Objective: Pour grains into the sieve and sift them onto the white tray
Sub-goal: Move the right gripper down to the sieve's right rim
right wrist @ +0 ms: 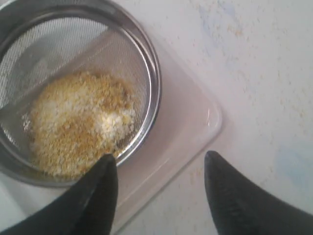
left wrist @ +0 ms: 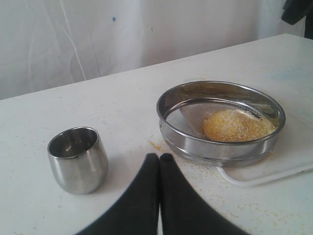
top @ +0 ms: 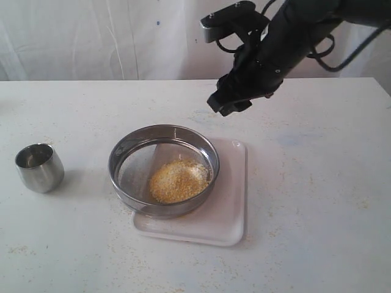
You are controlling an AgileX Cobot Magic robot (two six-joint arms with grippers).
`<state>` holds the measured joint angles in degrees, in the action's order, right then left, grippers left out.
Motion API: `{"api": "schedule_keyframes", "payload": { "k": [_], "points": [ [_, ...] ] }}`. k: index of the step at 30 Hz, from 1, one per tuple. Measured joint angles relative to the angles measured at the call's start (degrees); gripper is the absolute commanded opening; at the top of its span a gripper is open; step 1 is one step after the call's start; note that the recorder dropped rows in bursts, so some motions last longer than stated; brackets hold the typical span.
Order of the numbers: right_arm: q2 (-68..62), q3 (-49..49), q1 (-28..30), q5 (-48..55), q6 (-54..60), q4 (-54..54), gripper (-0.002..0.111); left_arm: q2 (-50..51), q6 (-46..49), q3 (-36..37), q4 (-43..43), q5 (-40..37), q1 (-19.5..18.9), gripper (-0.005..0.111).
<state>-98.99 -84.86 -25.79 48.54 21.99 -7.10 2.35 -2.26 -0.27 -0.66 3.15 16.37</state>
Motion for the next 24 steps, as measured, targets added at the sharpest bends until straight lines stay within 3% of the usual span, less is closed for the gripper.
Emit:
{"api": "schedule_keyframes", "payload": {
  "k": [8,16,24],
  "points": [
    [-13.6,-9.5,1.9,0.6,1.3,-1.7,0.051,0.0,0.0,0.0,0.0,0.0,0.0,0.0],
    [-25.5,-20.1,3.2,3.6,7.4,-14.8,0.051,0.0,0.0,0.0,0.0,0.0,0.0,0.0],
    [-31.1,-21.9,3.1,4.9,7.6,-15.0,0.051,0.0,0.0,0.0,0.0,0.0,0.0,0.0]
  ]
}}
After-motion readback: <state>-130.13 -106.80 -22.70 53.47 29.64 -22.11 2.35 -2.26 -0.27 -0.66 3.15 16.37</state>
